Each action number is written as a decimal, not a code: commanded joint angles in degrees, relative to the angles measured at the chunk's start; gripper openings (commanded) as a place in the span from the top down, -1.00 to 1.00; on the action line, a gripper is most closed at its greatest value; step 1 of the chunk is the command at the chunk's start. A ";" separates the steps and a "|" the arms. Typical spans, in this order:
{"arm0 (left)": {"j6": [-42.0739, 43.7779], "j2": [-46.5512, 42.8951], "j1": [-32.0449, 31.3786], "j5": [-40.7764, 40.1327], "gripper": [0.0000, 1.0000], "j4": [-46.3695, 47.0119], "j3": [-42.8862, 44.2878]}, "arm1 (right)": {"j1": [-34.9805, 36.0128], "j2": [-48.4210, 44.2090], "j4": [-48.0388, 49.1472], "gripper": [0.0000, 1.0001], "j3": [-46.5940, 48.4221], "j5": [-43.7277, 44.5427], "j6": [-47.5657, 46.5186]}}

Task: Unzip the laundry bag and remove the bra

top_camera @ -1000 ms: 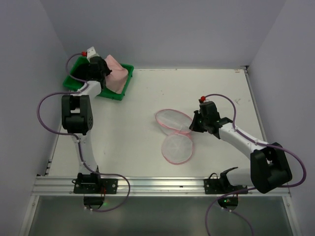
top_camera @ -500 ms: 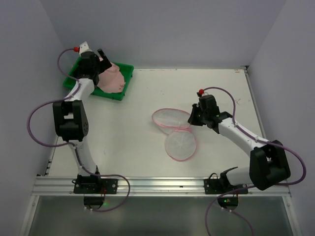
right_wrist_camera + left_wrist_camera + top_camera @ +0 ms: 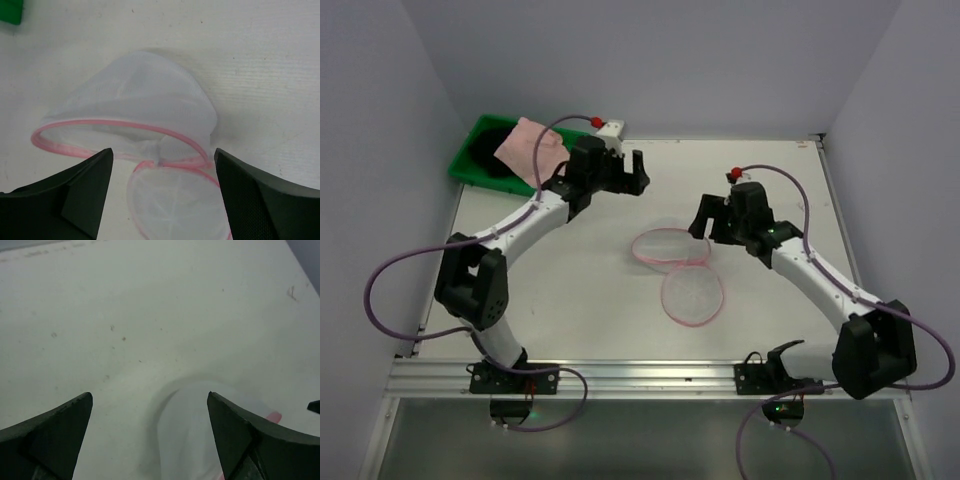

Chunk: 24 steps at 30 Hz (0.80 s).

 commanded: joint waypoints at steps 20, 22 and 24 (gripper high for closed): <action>-9.13 13.28 -10.30 -8.41 -0.18 -4.03 -9.85 | 0.04 -6.48 7.90 -0.62 -22.74 -21.76 14.07; -13.16 11.26 -10.21 -11.03 -0.12 -4.55 -13.00 | -0.13 -3.21 9.14 -0.61 -21.07 -19.74 14.07; -15.72 9.76 -9.95 -12.71 -0.05 -5.43 -15.04 | -0.40 1.10 9.40 -0.61 -17.91 -17.03 13.89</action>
